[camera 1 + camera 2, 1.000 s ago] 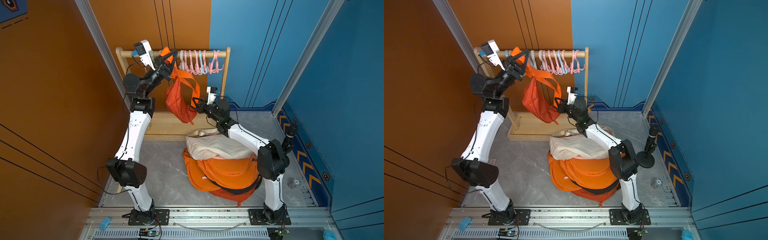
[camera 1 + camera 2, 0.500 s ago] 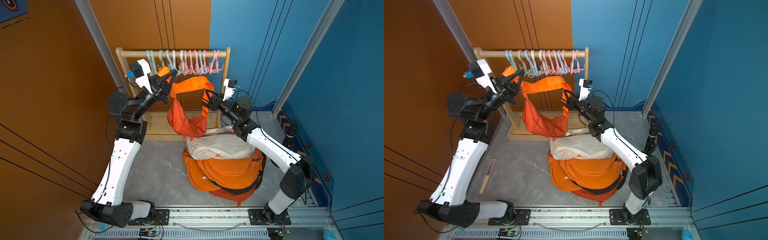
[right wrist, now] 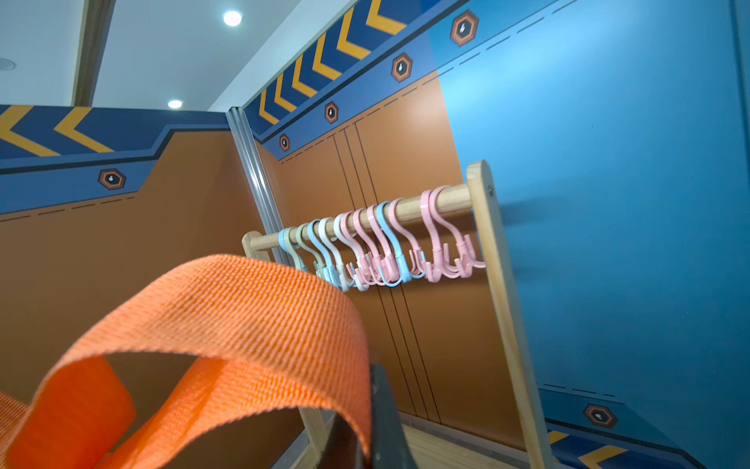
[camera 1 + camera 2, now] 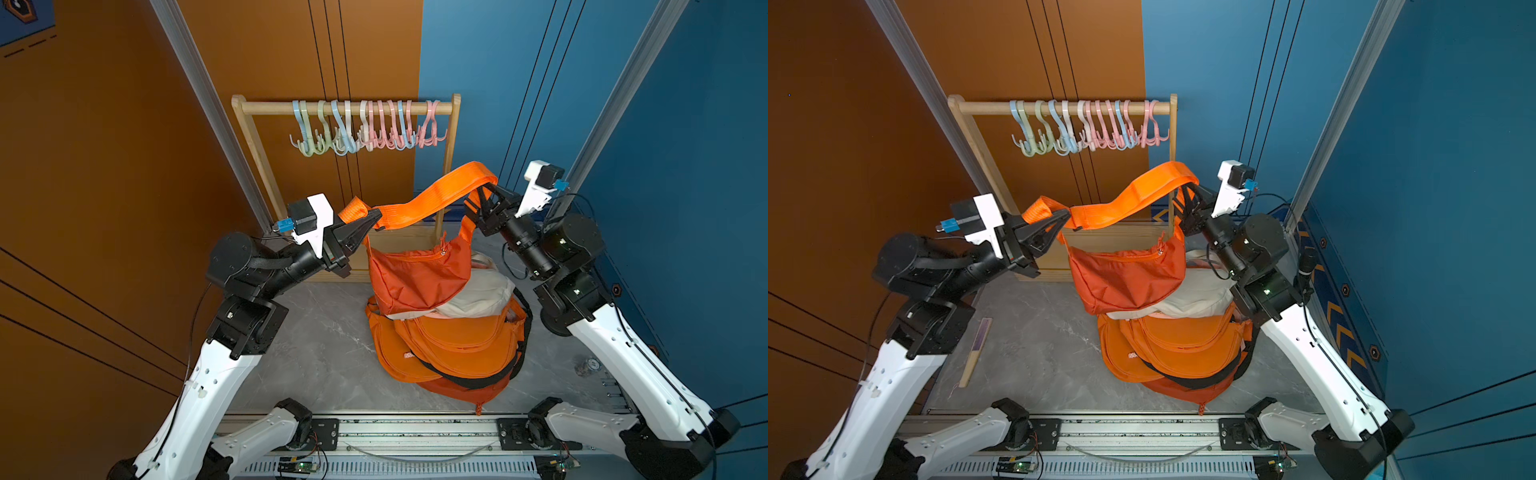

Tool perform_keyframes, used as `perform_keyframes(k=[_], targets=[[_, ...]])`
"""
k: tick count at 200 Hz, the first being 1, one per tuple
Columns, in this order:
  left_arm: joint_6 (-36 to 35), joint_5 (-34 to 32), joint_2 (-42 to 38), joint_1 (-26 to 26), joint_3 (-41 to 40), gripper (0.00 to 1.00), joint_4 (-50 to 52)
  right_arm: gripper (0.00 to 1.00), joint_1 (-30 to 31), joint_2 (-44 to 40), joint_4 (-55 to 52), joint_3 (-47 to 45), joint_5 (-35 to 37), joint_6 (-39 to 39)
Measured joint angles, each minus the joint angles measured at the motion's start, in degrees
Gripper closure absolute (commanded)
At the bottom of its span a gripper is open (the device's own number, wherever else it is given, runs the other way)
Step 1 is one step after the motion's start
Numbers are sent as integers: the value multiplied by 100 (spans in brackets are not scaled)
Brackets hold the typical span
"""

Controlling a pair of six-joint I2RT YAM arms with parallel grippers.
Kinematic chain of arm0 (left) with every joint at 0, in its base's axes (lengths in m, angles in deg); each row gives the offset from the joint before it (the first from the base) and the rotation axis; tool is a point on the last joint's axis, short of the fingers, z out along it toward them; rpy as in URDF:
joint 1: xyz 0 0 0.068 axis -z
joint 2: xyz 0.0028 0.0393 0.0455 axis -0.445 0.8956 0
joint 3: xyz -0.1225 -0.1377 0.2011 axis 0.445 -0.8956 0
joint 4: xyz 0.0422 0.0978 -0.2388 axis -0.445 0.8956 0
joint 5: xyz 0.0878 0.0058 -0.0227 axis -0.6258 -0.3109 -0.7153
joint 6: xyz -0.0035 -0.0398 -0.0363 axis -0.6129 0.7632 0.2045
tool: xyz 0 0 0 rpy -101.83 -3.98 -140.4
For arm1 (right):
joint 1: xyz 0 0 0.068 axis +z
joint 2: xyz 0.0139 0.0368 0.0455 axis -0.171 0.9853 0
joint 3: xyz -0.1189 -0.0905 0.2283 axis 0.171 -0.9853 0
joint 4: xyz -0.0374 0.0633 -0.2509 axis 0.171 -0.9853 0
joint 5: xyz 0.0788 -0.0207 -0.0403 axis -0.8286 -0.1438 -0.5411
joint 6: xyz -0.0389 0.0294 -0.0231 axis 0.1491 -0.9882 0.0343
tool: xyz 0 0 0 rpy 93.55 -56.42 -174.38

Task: Take the bag off the hook
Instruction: Place the bag inside the bag.

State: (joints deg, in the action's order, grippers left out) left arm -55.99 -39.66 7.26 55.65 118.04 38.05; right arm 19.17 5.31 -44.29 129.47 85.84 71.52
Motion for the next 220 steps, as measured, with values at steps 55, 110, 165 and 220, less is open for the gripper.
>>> perform_keyframes(k=[55,110,165,220], targets=[[-1158,-557,-179,1054,-37,100,1305,100,-614,-1169,-1060,-278,758,109],[-2181,-2968,262,2444,-37,100,2020,100,-979,-1965,-2092,-485,1222,216],[-1838,-5042,925,2728,-345,100,1399,100,-1198,-2236,-2791,-905,1849,295],[-811,-5495,1209,2253,-1008,100,623,100,-1561,-1996,-2673,-1810,1878,116]])
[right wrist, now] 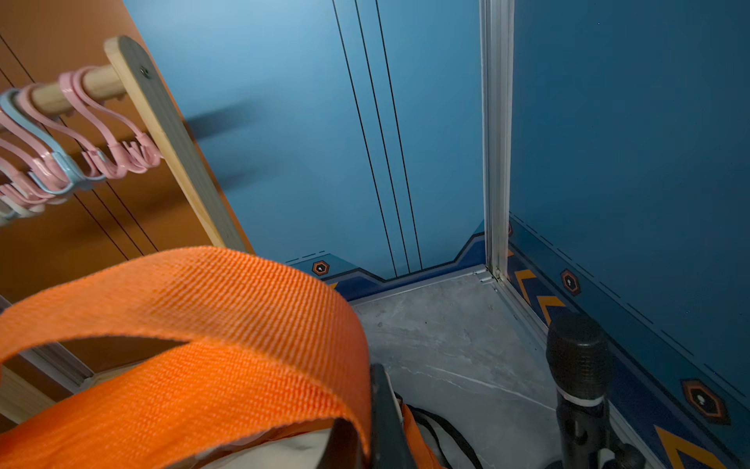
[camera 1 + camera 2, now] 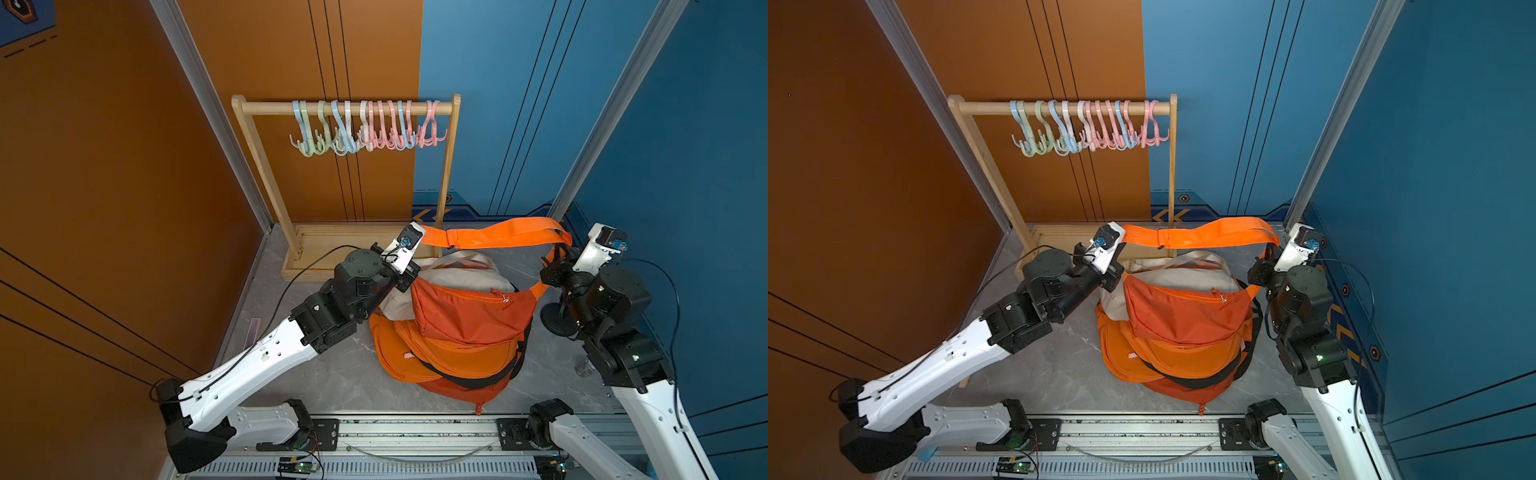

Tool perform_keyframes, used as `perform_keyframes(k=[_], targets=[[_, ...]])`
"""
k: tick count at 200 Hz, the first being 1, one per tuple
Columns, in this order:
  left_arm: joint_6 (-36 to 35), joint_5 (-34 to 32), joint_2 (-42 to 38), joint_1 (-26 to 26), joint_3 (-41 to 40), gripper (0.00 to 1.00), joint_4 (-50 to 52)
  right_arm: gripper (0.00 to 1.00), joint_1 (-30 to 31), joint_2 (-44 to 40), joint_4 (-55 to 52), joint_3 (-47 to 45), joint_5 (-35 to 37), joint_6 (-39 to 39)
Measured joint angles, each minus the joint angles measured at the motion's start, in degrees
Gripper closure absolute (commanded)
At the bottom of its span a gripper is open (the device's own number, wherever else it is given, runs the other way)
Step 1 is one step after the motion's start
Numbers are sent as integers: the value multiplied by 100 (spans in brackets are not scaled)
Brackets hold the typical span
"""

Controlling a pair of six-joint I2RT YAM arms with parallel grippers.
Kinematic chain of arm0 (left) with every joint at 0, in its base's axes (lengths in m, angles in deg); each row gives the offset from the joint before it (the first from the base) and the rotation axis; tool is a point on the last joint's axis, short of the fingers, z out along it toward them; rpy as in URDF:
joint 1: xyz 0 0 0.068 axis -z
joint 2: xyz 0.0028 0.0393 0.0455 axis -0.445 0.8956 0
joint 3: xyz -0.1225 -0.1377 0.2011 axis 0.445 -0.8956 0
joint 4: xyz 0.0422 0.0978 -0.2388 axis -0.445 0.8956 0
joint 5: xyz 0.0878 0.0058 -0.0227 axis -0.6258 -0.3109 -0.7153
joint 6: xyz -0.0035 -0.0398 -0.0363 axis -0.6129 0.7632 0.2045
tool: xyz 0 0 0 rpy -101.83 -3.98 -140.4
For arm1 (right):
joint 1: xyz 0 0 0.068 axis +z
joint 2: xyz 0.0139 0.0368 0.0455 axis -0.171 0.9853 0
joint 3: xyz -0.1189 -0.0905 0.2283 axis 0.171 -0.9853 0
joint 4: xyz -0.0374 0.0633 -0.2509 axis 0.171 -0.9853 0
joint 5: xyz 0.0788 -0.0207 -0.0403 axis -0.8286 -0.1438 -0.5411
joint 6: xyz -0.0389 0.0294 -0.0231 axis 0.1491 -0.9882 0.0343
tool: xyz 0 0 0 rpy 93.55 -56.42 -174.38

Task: Take the bag off the hook
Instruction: Place the bag inside the bag.

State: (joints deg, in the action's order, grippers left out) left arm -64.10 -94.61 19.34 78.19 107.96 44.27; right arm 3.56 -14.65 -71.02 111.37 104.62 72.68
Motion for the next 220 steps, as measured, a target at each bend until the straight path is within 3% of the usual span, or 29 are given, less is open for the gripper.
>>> perform_keyframes(k=[58,98,114,138,153,159,171,182,193,220], targets=[[1523,828,507,-1104,-887,100,-752,100,-570,951,890,-885,-614,-557],[1928,1147,1003,-1250,-1069,100,-1167,100,-824,1530,1773,-1447,-1108,-916],[2072,1226,1169,-1285,-1185,100,-1344,95,-855,1764,2037,-1539,-1237,-1032],[2269,1316,1421,-1392,-1397,100,-1602,78,-861,2085,2343,-1554,-1364,-1152],[2376,1335,1547,-1436,-1545,97,-1681,55,-872,2253,2505,-1554,-1429,-1174],[2415,1335,1600,-1449,-1591,91,-1696,43,-881,2312,2551,-1556,-1440,-1211],[2472,1338,1683,-1473,-1672,71,-1744,23,-894,2424,2645,-1556,-1486,-1237],[2566,1335,1733,-1497,-1731,55,-1786,11,-909,2522,2702,-1561,-1528,-1226],[2640,1338,1773,-1517,-1766,47,-1823,1,-920,2583,2721,-1565,-1543,-1235],[2728,1335,1805,-1541,-1790,38,-1899,0,-925,2634,2728,-1567,-1580,-1224]])
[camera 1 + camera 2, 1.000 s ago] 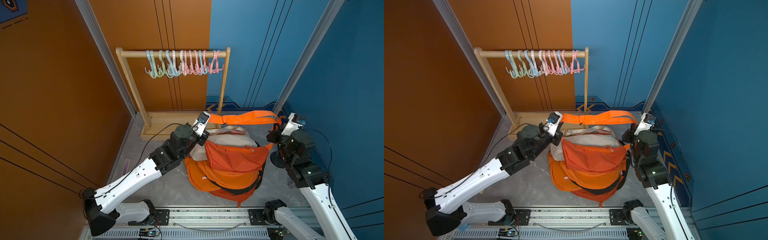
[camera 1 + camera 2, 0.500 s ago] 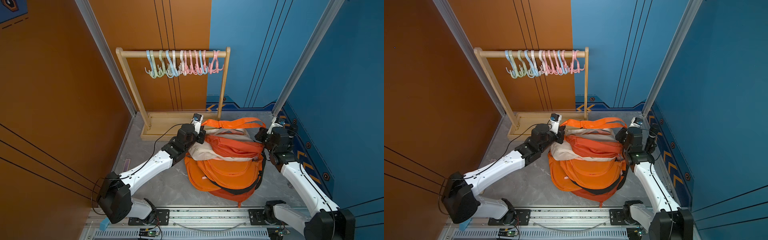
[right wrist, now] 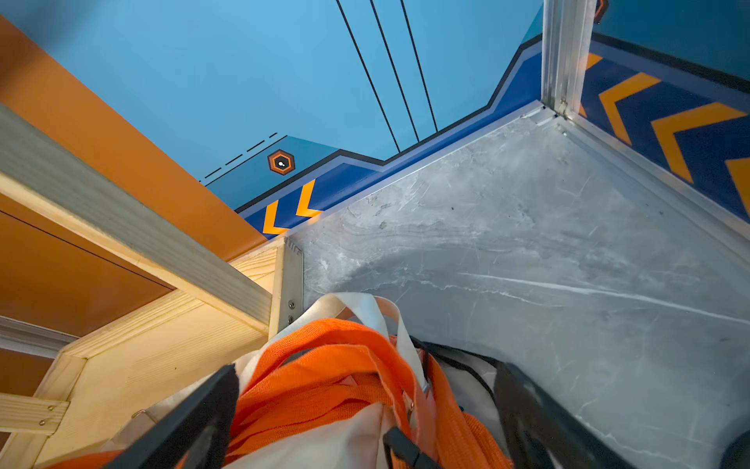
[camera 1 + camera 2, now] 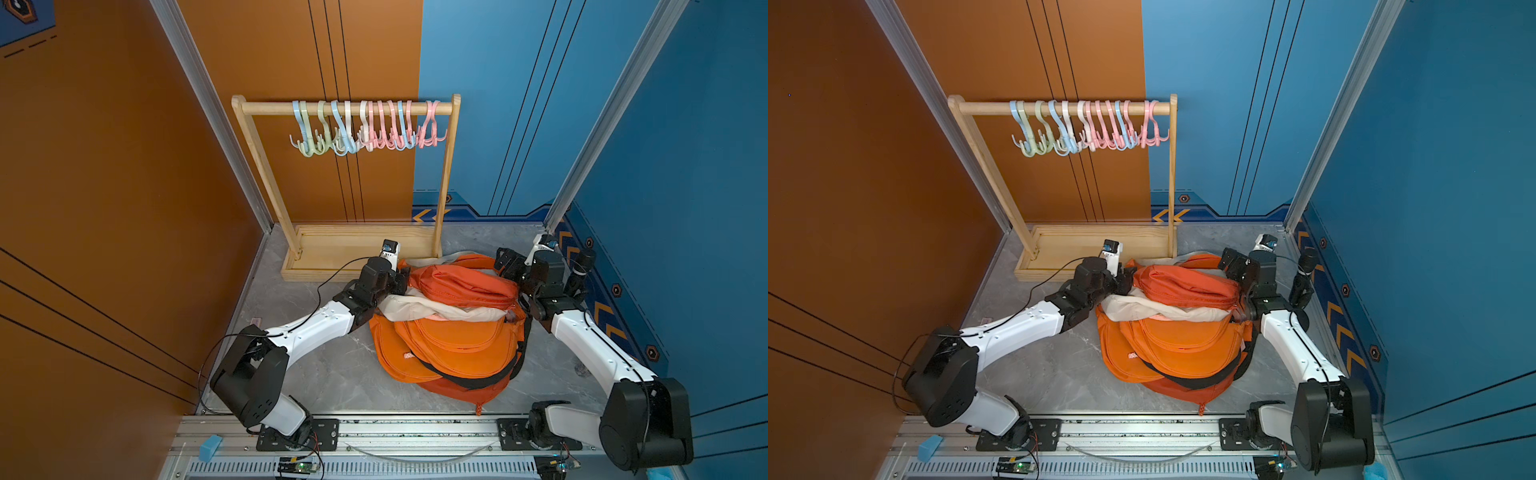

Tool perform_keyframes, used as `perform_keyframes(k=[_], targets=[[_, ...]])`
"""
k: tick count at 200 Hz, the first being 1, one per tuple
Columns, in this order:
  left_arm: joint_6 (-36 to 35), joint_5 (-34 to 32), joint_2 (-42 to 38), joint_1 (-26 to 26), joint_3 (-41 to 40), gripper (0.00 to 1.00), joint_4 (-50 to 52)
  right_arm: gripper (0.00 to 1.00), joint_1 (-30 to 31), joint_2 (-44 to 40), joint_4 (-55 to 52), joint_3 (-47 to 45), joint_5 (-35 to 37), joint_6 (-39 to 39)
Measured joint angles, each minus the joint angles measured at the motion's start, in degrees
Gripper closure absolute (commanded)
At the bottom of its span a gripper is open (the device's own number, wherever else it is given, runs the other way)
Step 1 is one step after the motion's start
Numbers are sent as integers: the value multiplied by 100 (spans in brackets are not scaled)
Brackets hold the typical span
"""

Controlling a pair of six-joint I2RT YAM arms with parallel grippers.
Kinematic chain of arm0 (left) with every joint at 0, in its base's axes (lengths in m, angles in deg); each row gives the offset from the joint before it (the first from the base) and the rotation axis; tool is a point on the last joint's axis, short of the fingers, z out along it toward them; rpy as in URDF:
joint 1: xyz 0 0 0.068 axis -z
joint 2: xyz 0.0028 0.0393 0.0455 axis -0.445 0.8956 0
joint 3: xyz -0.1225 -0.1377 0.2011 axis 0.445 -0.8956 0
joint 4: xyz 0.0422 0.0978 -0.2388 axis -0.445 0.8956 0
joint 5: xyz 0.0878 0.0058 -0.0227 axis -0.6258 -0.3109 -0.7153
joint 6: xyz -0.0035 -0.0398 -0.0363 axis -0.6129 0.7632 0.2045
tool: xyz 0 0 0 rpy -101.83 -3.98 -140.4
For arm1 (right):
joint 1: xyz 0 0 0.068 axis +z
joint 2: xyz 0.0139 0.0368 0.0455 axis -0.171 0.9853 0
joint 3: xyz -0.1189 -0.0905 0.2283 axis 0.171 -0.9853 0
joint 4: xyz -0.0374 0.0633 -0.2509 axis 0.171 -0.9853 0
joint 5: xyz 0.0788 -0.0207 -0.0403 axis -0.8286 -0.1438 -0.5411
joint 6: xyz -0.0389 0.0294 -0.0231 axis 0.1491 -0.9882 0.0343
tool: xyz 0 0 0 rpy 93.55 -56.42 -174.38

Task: Take the bag off the hook
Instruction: Place the bag inside the bag.

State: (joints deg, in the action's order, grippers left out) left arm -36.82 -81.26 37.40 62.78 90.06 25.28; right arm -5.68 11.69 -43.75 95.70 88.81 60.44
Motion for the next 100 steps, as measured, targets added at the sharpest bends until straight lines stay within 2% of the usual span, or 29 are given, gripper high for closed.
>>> perform_keyframes(k=[60,100], targets=[[39,-186,-133,68,-251,32,-205,0,236,-363,50,-337,-111,9],[22,-901,-702,417,-1185,32,-817,0,831,-1102,245,-973,111,98]])
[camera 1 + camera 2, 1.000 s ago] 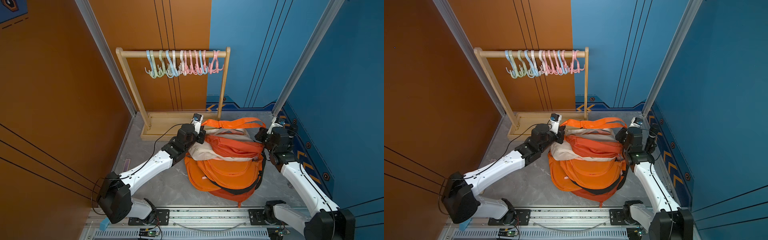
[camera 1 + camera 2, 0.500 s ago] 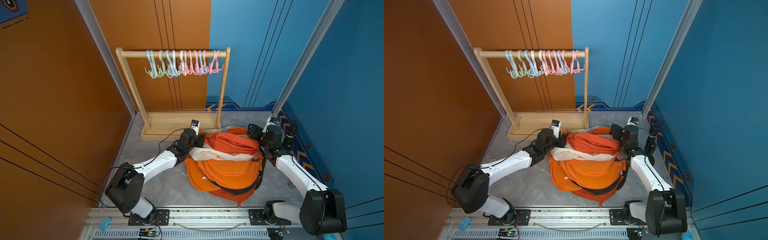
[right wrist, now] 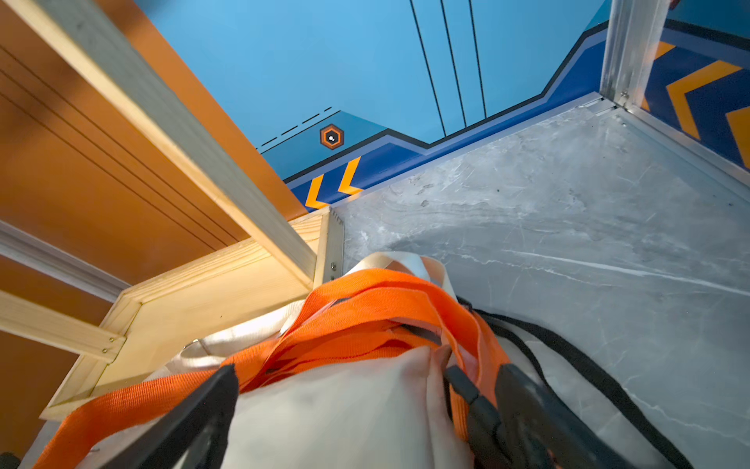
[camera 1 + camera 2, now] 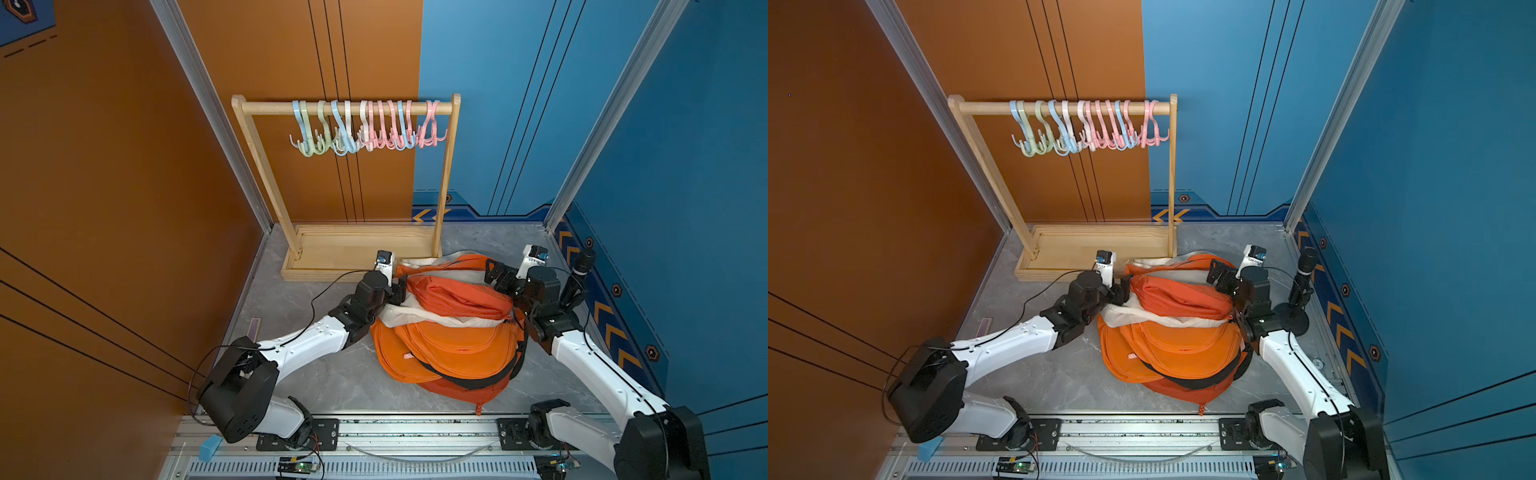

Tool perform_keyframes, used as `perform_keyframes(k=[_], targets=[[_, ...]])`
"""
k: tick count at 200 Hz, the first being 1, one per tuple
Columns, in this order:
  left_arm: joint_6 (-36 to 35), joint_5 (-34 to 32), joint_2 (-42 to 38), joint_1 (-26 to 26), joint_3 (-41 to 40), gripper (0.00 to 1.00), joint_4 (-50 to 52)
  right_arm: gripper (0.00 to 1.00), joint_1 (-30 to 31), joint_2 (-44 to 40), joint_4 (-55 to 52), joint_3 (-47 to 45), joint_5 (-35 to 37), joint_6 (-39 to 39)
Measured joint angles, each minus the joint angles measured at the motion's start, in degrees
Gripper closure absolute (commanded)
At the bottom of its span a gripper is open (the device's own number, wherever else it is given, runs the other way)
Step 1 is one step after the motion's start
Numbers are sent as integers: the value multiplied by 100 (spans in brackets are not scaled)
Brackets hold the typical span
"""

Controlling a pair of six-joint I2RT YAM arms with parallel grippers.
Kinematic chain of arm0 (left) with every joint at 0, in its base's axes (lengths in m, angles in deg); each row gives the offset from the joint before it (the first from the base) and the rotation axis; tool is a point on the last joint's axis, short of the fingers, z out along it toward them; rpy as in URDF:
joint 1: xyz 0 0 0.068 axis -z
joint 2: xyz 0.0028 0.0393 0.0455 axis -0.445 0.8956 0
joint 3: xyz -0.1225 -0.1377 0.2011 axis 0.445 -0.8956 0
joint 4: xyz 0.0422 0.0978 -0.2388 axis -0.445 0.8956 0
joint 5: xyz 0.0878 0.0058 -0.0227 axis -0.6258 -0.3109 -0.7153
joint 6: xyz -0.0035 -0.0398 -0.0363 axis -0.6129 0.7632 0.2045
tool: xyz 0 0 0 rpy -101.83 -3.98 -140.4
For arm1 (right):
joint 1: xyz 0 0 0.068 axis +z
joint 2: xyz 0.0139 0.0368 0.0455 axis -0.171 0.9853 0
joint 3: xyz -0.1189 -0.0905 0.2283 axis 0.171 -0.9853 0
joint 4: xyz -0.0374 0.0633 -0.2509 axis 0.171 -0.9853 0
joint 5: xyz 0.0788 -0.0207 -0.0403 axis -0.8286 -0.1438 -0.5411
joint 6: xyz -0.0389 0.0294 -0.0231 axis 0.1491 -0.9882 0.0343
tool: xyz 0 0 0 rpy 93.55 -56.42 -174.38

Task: Take the bag off the hook
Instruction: Place the bag inside the bag, then reset both arms

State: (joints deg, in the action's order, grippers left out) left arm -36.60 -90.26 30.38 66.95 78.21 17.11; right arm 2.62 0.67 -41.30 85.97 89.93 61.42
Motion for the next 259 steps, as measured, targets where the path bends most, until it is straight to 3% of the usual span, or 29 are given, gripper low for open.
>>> perform_keyframes(k=[56,62,74,156,202,259], targets=[[31,-876,-402,337,-925,30,-452,0,522,-831,-13,-809,566,146],[48,-942,-439,341,-966,23,-468,0,522,-846,-31,-813,603,151],[50,-1078,-553,341,-1019,0,-466,0,522,-883,-63,-813,693,190],[-459,-1504,-1759,184,-518,2,-103,0,-63,-1113,-544,334,813,407],[-424,-1314,-2181,-776,-166,2,584,0,-481,-688,-732,920,809,807],[-363,-837,-2277,-2468,-199,2,1224,0,-988,-229,-4,125,846,1659]])
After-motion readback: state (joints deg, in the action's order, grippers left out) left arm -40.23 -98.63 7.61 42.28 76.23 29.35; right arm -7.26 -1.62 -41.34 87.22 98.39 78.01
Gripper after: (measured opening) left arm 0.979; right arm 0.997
